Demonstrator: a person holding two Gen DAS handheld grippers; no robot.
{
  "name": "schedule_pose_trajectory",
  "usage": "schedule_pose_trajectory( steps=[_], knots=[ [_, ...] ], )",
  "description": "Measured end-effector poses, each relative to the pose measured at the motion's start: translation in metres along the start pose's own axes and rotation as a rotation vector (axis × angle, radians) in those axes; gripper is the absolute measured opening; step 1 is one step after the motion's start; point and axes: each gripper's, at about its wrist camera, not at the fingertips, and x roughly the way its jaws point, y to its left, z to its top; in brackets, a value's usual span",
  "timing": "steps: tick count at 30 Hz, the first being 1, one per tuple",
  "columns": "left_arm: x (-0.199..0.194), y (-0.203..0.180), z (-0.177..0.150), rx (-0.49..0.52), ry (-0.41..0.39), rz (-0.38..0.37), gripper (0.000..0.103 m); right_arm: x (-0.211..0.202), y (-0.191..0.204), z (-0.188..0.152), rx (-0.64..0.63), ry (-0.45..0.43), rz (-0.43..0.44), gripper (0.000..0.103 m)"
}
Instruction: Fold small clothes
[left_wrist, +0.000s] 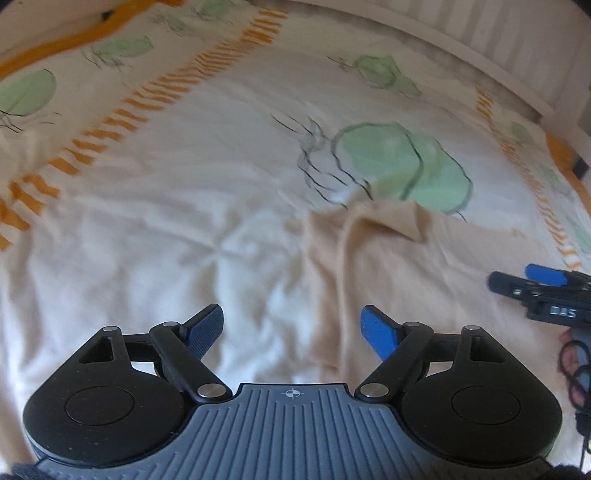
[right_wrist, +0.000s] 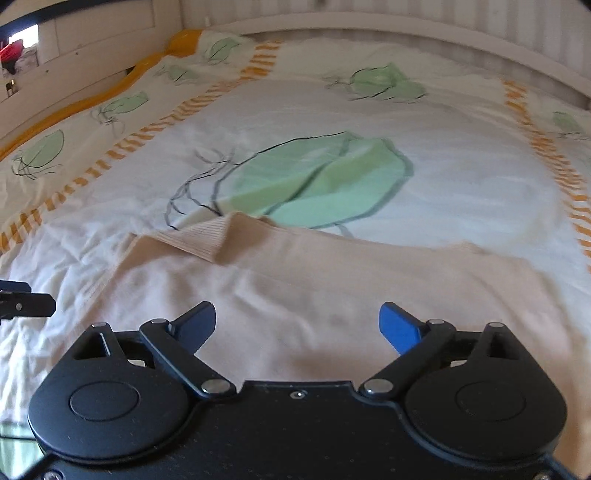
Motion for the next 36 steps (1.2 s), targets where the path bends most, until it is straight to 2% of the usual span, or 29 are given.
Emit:
schedule_pose_trajectory(
  steps=[7,10,12,14,17,21,24,26,28,29,31,36],
  knots=[
    [-0.001,0.002,0.005,-0.024,0.011,-0.032,0.081,0.069,0.034,0.03,-0.037,0.112,-0.028,0.096],
    [-0.002,0.004,0.004,-0.021,0.005,-0.027,0.081,0.087,0.039,0.046,-0.043,0.107,-0.046,0.096],
    [-0.001,0.006,0.004,-0.028,0.01,-0.024,0.081,0.09,0.035,0.055,-0.003,0.069,-0.045,0.096],
    [0.001,0.009,0.004,-0.046,0.017,-0.023,0.081,0.085,0.023,0.06,0.098,0.034,-0.037,0.096],
    [0.002,0.01,0.005,-0.072,0.027,-0.036,0.081,0.071,0.006,0.055,0.217,0.034,0.01,0.096],
    [0.004,0.006,0.003,-0.069,0.046,-0.068,0.081,0.04,0.003,0.032,0.193,0.055,0.04,0.096],
    [0.004,0.002,0.001,-0.05,0.049,-0.068,0.081,0.02,0.007,0.006,0.097,0.098,0.061,0.096],
    [0.005,0.0,0.0,-0.04,0.054,-0.062,0.081,0.008,0.005,-0.016,-0.013,0.118,0.023,0.096],
    [0.006,0.0,-0.001,-0.04,0.061,-0.063,0.081,-0.002,-0.003,-0.037,-0.118,0.113,-0.058,0.096],
    [0.006,0.0,-0.001,-0.041,0.063,-0.066,0.081,-0.006,-0.011,-0.042,-0.124,0.096,-0.072,0.096],
    [0.006,-0.001,-0.002,-0.037,0.066,-0.068,0.081,-0.015,-0.036,-0.048,-0.063,0.073,-0.073,0.096],
    [0.01,-0.004,-0.002,-0.028,0.083,-0.057,0.081,-0.036,-0.074,-0.051,0.062,0.039,-0.147,0.097]
  ],
)
